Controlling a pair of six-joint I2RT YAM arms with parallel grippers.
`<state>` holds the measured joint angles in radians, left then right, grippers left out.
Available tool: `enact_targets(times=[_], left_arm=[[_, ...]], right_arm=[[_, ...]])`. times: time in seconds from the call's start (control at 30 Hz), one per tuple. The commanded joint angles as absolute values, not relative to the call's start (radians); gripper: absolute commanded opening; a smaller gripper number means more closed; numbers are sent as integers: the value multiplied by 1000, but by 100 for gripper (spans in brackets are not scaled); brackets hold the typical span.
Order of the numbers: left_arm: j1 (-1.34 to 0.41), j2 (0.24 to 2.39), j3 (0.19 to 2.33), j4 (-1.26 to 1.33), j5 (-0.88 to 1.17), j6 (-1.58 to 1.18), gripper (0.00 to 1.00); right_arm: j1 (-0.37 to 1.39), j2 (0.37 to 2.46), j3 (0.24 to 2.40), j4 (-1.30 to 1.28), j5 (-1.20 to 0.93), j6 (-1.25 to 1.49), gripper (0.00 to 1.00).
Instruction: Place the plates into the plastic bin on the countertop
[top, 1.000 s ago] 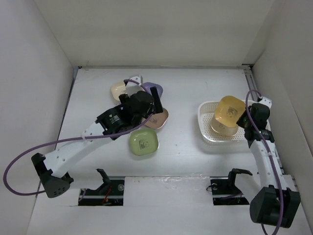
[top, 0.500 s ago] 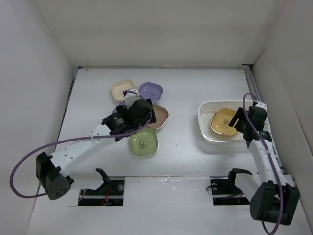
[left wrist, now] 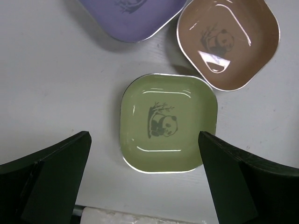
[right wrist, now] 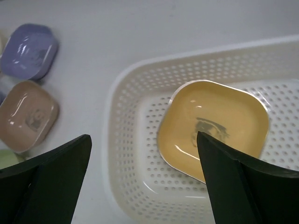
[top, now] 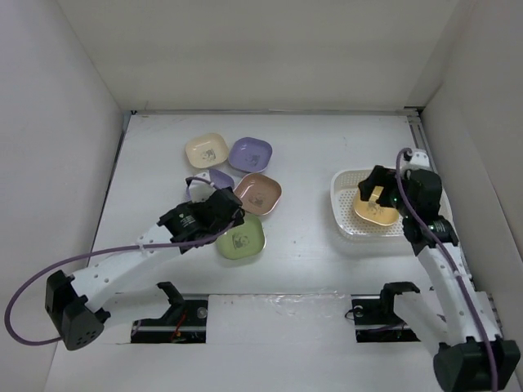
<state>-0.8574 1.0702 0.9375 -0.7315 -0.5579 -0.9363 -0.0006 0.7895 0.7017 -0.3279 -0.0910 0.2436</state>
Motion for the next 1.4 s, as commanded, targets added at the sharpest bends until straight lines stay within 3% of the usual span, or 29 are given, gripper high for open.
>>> enact_targets(times=[0.0, 0.1, 0.2, 0.33, 0.5, 0.73, 0.9, 1.0, 1.03, 1.17, 1.23, 1.27, 1.37], left_arm=[[-871, 994, 919, -845, -633, -1130, 100], [-871, 922, 942, -888, -699, -1186, 100], [-833, 899, 1005, -855, -739, -1068, 100], [-824, 1021, 1118, -909, -868, -977, 100], [-824, 1124, 1187, -884, -879, -938, 100], [-824, 1048, 1127, -862, -879, -936, 100], [-824, 1000, 1127, -916, -906, -1005, 100], [-824, 962, 1137, -925, -919, -1048, 100], [-824, 950, 1137, -925, -919, -1048, 100], [-824, 907, 1137, -916, -929, -1048, 100], [-824, 896, 1137, -926, -939, -1057, 100], [-824, 872, 1137, -937, -948, -1069, 100], [-824, 835, 1127, -937, -957, -1080, 100]], right_arm=[[200, 868, 797, -279, -135, 190, 100], [441, 962, 819, -227, 15, 233, 100], [573, 1098, 828, -152, 77, 288, 100], [765, 1334, 894, -81, 146, 348, 99], [882, 1615, 1009, -31, 146, 374, 95], [945, 1761, 1086, -21, 123, 394, 87], [974, 1790, 1072, -21, 146, 426, 68], [1003, 1821, 1072, -21, 146, 436, 50], [1017, 1830, 1072, -21, 146, 436, 37], [1037, 1852, 1072, -21, 146, 459, 10], [1046, 1839, 1072, -21, 146, 468, 7], [1058, 1812, 1062, -21, 158, 468, 1], [1068, 1767, 1051, -46, 158, 477, 0]])
